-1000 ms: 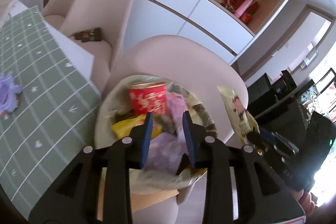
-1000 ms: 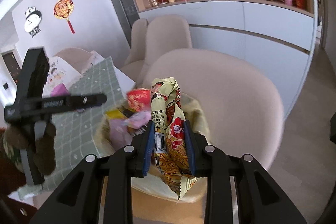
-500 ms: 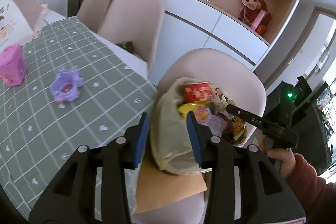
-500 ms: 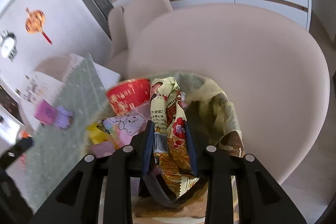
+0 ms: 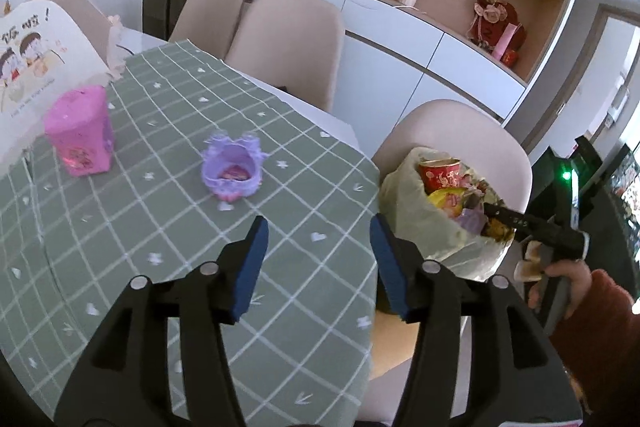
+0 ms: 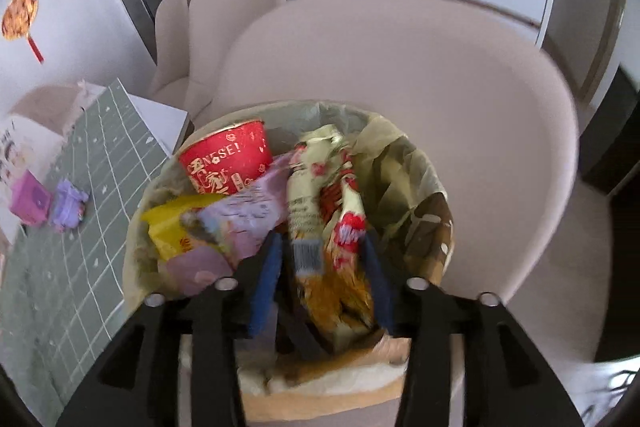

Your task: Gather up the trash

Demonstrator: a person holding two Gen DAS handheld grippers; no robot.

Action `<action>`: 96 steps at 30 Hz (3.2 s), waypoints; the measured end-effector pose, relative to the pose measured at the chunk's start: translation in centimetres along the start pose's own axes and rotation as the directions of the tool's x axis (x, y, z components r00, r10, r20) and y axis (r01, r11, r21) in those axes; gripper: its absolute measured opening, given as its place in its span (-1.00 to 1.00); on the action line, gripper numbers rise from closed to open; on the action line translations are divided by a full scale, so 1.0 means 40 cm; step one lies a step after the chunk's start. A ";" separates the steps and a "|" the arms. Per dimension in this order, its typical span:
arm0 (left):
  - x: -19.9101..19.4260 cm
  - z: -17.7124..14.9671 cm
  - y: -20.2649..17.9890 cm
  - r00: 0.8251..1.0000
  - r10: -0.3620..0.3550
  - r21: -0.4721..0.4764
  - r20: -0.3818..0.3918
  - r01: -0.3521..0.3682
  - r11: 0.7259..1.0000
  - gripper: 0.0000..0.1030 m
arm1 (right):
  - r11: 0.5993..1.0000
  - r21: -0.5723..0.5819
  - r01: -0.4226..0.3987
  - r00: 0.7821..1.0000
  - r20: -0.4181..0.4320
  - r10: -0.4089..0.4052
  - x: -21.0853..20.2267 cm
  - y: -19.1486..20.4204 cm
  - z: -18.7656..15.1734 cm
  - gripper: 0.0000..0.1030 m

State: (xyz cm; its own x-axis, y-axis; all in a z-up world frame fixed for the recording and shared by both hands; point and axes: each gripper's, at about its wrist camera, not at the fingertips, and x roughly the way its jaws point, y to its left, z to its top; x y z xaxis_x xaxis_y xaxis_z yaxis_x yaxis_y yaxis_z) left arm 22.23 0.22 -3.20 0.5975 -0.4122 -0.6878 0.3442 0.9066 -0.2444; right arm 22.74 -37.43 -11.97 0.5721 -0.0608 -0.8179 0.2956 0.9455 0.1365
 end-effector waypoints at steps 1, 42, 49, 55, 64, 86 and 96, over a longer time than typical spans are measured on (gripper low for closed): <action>-0.012 -0.004 0.003 1.000 -0.001 0.009 0.007 0.000 1.000 0.08 | 1.000 -0.006 0.001 1.000 0.010 -0.001 -0.014 0.007 -0.004 -0.06; -0.428 -0.461 -0.495 0.839 0.486 -0.055 0.243 -0.488 0.871 0.27 | 0.842 -0.471 -0.262 0.873 0.256 0.415 -0.690 -0.011 -0.495 0.01; -0.440 -0.466 -0.515 0.846 0.471 -0.038 0.249 -0.478 0.878 0.27 | 0.849 -0.453 -0.270 0.874 0.255 0.414 -0.693 -0.020 -0.499 0.01; -0.446 -0.466 -0.517 0.845 0.470 -0.036 0.255 -0.478 0.878 0.27 | 0.853 -0.445 -0.274 0.875 0.252 0.413 -0.693 -0.016 -0.506 0.01; -0.445 -0.472 -0.520 0.852 0.460 -0.034 0.251 -0.467 0.884 0.27 | 0.861 -0.435 -0.264 0.878 0.260 0.401 -0.694 -0.024 -0.505 0.01; -0.430 -0.470 -0.521 0.858 0.457 -0.028 0.236 -0.464 0.886 0.27 | 0.867 -0.426 -0.257 0.874 0.280 0.397 -0.697 -0.029 -0.501 0.01; -0.430 -0.469 -0.520 0.858 0.456 -0.028 0.236 -0.463 0.886 0.27 | 0.867 -0.427 -0.257 0.874 0.281 0.397 -0.698 -0.031 -0.499 0.01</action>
State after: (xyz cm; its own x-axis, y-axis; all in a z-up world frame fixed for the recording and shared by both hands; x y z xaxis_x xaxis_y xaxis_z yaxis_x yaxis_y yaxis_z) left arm -8.81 -9.85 0.90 0.8408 0.0382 -0.5400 0.0081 0.9965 0.0832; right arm -8.88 -30.51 -0.46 0.8323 0.2327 -0.5031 -0.2174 0.9719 0.0898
